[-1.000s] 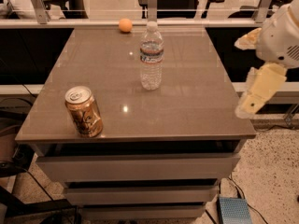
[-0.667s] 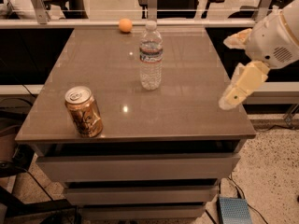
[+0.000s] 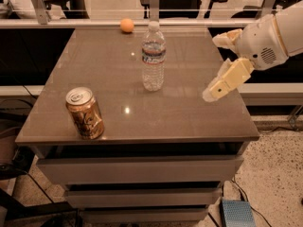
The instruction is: Knock water bottle over
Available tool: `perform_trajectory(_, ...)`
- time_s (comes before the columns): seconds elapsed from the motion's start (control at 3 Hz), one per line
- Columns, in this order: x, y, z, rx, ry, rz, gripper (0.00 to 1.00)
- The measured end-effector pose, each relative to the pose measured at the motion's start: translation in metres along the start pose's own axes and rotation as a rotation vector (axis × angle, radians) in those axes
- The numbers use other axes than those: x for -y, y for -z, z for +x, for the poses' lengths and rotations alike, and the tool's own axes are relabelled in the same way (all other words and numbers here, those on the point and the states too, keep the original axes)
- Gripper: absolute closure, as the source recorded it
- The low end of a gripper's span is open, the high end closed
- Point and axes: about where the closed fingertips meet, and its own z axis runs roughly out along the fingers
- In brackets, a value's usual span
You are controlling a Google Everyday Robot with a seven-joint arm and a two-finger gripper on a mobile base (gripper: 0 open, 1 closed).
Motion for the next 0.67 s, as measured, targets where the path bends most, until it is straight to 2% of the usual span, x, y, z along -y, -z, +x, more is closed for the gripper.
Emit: perform_trajectory(0.67,-0.001,0.002,-0.0017,0.008,0.016,0.016,0.0)
